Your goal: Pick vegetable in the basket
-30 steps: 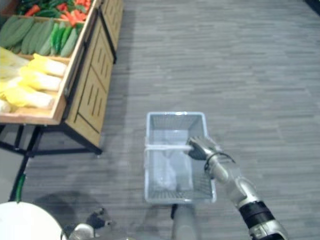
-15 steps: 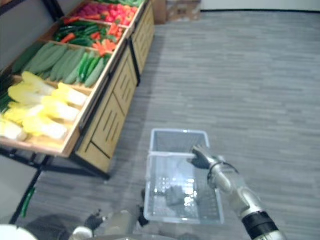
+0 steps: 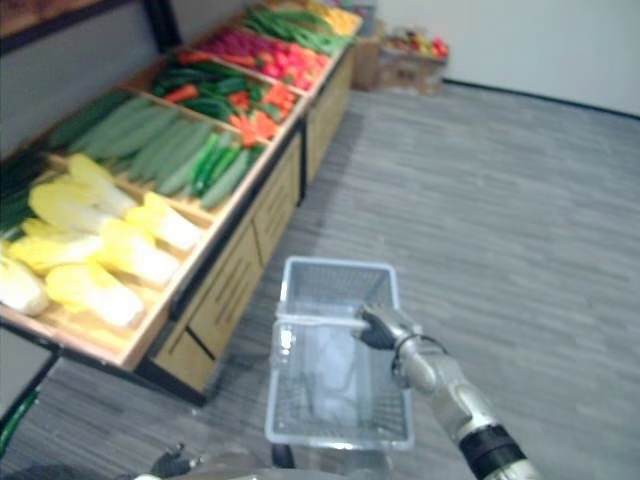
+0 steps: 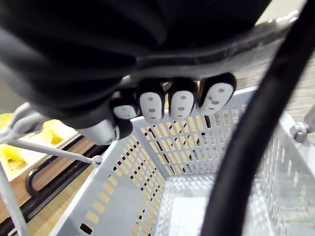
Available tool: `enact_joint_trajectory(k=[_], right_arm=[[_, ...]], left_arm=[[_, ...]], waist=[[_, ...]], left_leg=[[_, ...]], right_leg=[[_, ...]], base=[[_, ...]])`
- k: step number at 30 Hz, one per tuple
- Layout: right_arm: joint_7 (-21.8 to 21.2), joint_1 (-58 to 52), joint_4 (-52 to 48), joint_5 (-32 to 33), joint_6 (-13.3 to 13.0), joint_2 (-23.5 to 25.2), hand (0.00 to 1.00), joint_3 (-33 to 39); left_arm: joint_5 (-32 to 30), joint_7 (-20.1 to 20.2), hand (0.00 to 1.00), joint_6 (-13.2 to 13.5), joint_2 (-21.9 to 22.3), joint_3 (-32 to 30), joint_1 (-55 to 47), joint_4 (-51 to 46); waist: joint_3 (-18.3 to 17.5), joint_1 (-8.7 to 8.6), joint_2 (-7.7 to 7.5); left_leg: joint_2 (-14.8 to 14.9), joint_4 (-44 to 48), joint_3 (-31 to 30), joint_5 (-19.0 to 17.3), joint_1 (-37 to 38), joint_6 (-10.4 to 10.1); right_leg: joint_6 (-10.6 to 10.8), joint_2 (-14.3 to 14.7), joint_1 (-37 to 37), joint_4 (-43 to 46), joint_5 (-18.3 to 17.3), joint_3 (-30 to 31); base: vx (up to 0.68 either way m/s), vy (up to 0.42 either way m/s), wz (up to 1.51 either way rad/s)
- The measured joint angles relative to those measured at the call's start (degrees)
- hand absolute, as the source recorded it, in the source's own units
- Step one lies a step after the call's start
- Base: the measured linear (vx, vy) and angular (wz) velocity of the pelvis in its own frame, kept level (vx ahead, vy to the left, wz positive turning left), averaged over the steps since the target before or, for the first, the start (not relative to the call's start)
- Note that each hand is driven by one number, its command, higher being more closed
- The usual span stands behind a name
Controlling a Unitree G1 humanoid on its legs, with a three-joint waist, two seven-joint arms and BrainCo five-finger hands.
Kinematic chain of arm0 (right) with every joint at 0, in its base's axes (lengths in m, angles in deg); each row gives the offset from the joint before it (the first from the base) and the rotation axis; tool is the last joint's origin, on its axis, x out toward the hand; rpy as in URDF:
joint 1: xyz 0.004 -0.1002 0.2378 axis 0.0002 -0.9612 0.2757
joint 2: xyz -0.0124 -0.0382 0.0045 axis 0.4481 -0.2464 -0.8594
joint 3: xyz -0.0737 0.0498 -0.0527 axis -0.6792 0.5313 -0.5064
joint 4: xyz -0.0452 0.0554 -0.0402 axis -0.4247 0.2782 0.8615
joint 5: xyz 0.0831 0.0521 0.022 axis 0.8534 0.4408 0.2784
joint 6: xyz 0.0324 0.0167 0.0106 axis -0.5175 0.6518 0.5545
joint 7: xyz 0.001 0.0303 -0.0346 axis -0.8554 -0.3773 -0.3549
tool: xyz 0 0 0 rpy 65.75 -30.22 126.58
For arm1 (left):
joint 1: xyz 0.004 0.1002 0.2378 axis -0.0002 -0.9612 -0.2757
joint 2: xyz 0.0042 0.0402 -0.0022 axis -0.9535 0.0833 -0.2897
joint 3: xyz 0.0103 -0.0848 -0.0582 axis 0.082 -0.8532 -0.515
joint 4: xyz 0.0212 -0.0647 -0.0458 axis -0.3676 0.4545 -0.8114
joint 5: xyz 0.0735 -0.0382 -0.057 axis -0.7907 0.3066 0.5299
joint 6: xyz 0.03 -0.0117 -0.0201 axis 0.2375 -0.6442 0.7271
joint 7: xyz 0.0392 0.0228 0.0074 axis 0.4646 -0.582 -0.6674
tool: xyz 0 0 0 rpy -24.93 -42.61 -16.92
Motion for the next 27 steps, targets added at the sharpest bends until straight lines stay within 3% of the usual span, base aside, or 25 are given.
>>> enact_joint_trajectory(k=[2,4,6,7,8,9,10,11,12,14,15,17,18,20,24,27], right_arm=[[-0.12,-0.39,-0.23,0.18,0.08,-0.50,1.00,2.02],[-0.12,-0.48,0.29,0.22,0.13,-0.70,1.00,2.41],[-0.24,-0.68,0.56,0.23,0.10,-0.52,1.00,2.73],[-0.27,-0.75,0.56,0.28,0.04,-0.37,1.00,2.73],[-0.29,-0.89,0.51,0.46,-0.09,0.46,1.00,2.77],[-0.32,-1.84,0.43,0.47,-0.25,1.31,1.00,3.14],[-0.37,-2.50,0.42,0.46,-0.25,1.31,1.00,3.44],[-0.53,-3.50,0.66,0.47,0.06,0.95,1.00,3.87],[-0.44,-3.44,0.85,0.47,0.24,0.87,1.00,5.25],[-0.78,-3.53,0.87,0.43,0.08,-0.69,1.00,5.45],[-0.74,-3.69,0.89,0.57,-0.02,-1.05,1.00,5.82],[-0.74,-4.21,0.90,1.13,0.03,-1.08,1.00,6.12],[-0.72,-5.33,0.90,1.46,0.13,-1.09,1.00,6.56],[-0.68,-6.33,0.89,1.47,0.30,-0.99,1.00,7.27],[0.19,-8.52,0.90,1.47,0.80,-0.62,1.00,9.97],[0.54,-9.27,0.88,1.52,0.80,0.65,1.00,12.04]], left_arm=[[2.07,-0.08,0.00,0.11,0.00,1.12,1.33,0.28],[2.71,-0.19,0.00,0.13,0.42,1.44,2.09,0.14],[2.76,-0.23,0.00,0.53,0.40,2.21,2.27,0.05],[2.77,-0.24,0.00,0.62,0.30,2.26,2.15,0.05],[2.92,-0.34,0.00,0.73,0.12,2.30,1.72,0.10],[2.91,-0.51,0.00,0.81,-0.87,2.36,1.76,0.15],[2.89,-0.48,0.00,0.81,-0.97,2.29,2.00,0.54],[2.87,-0.46,0.00,0.82,-0.27,2.02,2.05,1.00],[2.89,-0.48,0.00,0.83,1.31,1.52,1.34,1.18],[2.86,-0.35,0.00,0.87,1.88,0.71,0.99,1.51],[2.92,-0.39,0.00,0.81,1.97,-0.48,1.03,1.49],[4.18,-0.43,0.00,0.68,1.72,-1.23,1.47,1.50],[5.07,-0.53,0.00,0.70,1.27,-1.51,1.96,1.22],[5.06,-0.52,0.00,0.72,1.00,-1.40,1.98,0.87],[4.99,-0.64,0.00,0.70,1.16,-1.33,2.27,0.48],[4.92,-0.81,0.00,0.69,1.51,-1.40,2.22,0.49]], waist=[[0.15,-0.90,0.29],[0.10,-0.72,0.31],[0.18,0.18,0.53],[0.15,0.30,0.47],[-0.19,0.72,-0.18],[-0.79,0.90,-1.54],[-0.95,0.88,-1.53],[-1.12,0.87,-0.58],[-2.43,1.00,2.22],[-2.80,0.44,3.20],[-2.69,-0.48,3.07],[-2.30,-0.63,2.51],[-1.16,-0.61,0.73],[-0.84,-0.58,0.64],[-0.67,-0.94,0.97],[-0.65,-1.26,1.87]], left_leg=[[0.29,0.91,-7.99,-0.21,1.55,-0.46],[0.77,1.37,-12.46,-0.94,1.95,-1.67],[2.37,4.01,-19.18,-3.36,1.45,-4.54],[2.81,4.67,-20.48,-4.12,1.38,-5.22],[3.52,6.41,-23.54,-6.27,1.36,-7.48],[3.56,7.49,-25.98,-8.36,1.20,-8.94],[4.05,8.18,-27.26,-9.54,1.09,-9.79],[6.02,9.21,-28.02,-10.94,0.90,-10.79],[9.27,9.84,-27.61,-10.50,0.38,-11.87],[11.20,11.54,-27.34,-6.80,-1.59,-13.77],[11.93,14.16,-27.18,-3.74,-3.72,-14.38],[12.40,15.66,-25.51,-0.22,-4.76,-14.72],[12.95,16.22,-22.57,4.89,-5.62,-14.50],[15.02,16.26,-16.76,7.78,-5.86,-13.39],[16.05,13.64,-4.60,7.97,-6.54,-12.58],[15.88,5.99,-2.92,8.43,-6.27,-12.81]], right_leg=[[-0.94,0.94,-0.98,-17.02,-1.81,1.92],[-0.09,1.76,-1.04,-28.92,-1.22,6.55],[1.52,2.11,-0.90,-43.46,0.22,12.52],[2.16,1.92,-0.75,-45.75,0.60,12.98],[3.70,1.18,-0.13,-49.46,1.56,12.84],[3.93,0.20,0.69,-49.98,1.60,12.07],[5.64,-0.07,0.90,-48.90,4.96,11.08],[5.75,0.76,1.03,-46.41,6.61,8.06],[4.05,3.01,1.05,-44.73,4.31,5.19],[2.28,3.58,1.25,-41.68,2.19,1.54],[0.94,3.32,2.37,-39.86,0.60,-2.26],[0.03,3.02,4.05,-39.73,-0.47,-4.81],[-1.05,2.64,6.65,-40.76,-1.35,-7.83],[-2.19,3.08,9.28,-42.47,-2.09,-11.58],[-2.52,3.46,11.11,-44.00,-3.35,-16.12],[-2.56,5.00,9.54,-44.07,-3.36,-16.79]], base=[[0.35,-0.137,1.90],[0.33,-0.222,1.48],[0.39,-0.403,1.42],[0.33,-0.431,1.37],[0.30,-0.501,1.34],[0.28,-0.534,1.33],[0.24,-0.578,1.14],[0.25,-0.517,0.90],[0.27,-0.468,0.82],[0.29,-0.457,0.94],[0.26,-0.505,1.08],[0.14,-0.396,0.91],[0.08,-0.309,0.87],[0.05,-0.283,0.88],[0.00,-0.219,0.70],[-0.03,-0.042,0.21]])
